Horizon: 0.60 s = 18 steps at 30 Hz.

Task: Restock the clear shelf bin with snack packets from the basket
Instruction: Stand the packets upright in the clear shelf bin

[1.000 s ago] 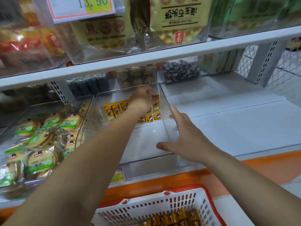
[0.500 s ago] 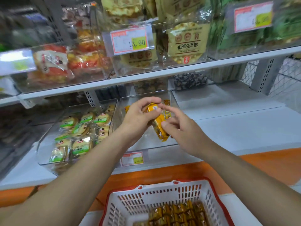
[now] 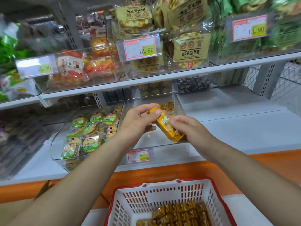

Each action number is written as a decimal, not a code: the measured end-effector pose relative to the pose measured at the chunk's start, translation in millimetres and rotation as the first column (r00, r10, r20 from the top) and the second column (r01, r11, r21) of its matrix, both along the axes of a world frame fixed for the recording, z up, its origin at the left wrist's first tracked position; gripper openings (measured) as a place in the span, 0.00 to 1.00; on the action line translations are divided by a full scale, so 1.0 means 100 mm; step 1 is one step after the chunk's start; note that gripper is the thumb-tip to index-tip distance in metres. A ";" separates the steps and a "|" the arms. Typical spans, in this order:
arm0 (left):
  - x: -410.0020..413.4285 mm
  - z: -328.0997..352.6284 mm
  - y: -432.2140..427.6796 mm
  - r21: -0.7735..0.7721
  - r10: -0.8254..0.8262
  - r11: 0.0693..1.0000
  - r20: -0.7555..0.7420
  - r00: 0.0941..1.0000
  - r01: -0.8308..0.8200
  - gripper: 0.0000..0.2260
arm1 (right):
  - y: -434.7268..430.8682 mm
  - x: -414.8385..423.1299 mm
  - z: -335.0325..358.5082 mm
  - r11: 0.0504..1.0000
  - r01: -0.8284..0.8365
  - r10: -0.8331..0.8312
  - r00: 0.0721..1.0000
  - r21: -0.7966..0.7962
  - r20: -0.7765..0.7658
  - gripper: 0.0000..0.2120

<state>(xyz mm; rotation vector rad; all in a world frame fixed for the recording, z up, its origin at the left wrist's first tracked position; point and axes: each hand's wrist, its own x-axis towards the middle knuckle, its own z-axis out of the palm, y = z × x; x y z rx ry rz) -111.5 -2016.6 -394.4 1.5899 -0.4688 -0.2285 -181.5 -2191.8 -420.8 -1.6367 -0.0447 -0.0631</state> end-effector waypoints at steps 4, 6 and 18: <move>-0.01 -0.09 -0.08 0.031 -0.023 0.999 0.010 1.000 0.023 0.10 | -0.06 0.01 -0.03 0.991 0.106 -0.102 0.993 -0.080 0.053 0.13; -0.01 -0.14 -0.13 0.056 -0.028 0.998 0.017 0.999 0.027 0.09 | -0.12 0.03 -0.05 0.996 0.044 -0.040 0.998 -0.078 0.055 0.22; 1.18 -0.62 -0.55 0.609 -0.017 0.722 0.488 0.873 -0.327 0.20 | -0.54 0.55 -0.05 0.896 0.434 -0.443 0.875 0.092 0.193 0.21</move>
